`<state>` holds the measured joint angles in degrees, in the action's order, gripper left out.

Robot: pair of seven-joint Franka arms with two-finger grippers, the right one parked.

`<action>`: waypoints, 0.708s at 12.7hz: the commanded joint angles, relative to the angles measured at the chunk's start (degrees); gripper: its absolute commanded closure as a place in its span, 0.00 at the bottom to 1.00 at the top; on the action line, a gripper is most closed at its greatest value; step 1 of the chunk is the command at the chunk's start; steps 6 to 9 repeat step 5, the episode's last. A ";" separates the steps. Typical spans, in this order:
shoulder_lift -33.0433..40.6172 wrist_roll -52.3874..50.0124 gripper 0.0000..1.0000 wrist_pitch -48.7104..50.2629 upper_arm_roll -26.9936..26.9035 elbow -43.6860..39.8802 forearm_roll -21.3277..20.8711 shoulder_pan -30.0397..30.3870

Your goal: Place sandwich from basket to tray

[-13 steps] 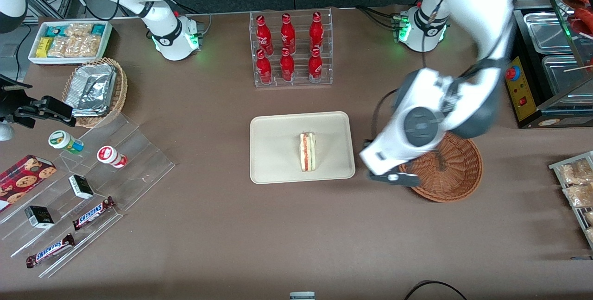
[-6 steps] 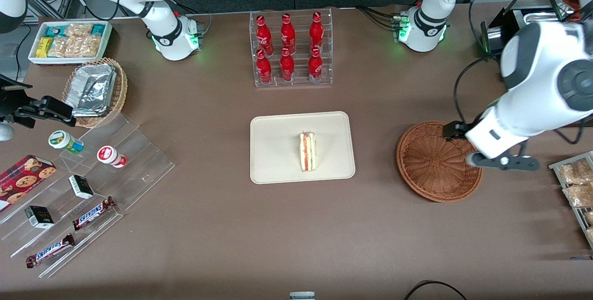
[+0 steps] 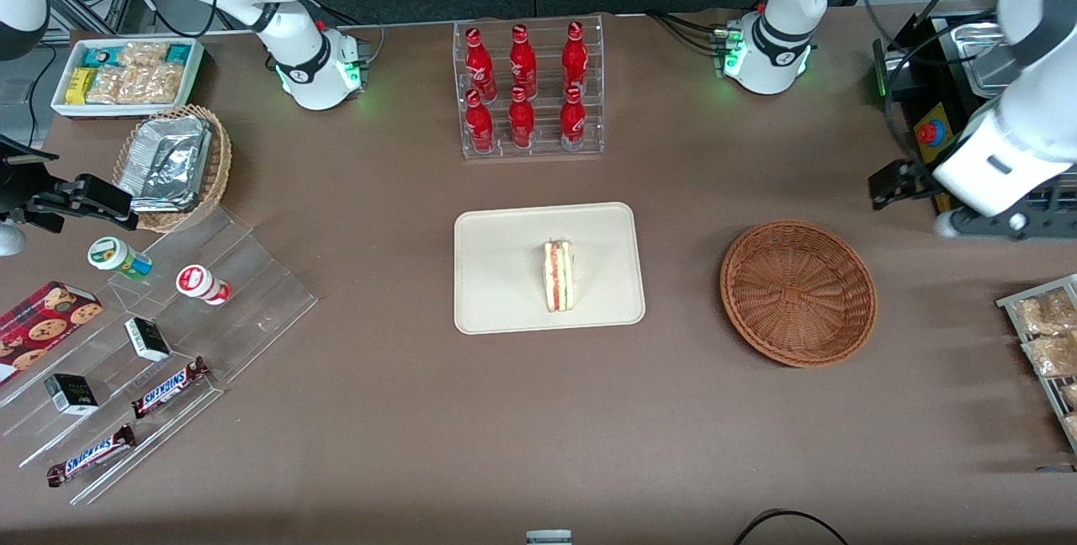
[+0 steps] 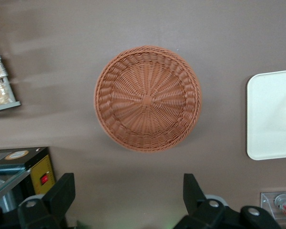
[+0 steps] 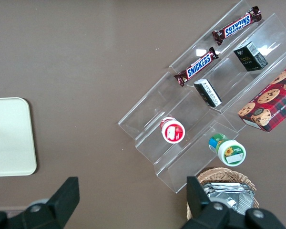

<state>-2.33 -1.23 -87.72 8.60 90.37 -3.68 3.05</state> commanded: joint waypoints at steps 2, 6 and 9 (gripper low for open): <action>3.47 3.07 0.00 3.24 -0.78 1.30 0.43 0.90; 4.09 2.38 0.00 3.52 -0.78 1.21 2.96 0.82; 4.09 2.38 0.00 3.52 -0.78 1.21 2.96 0.82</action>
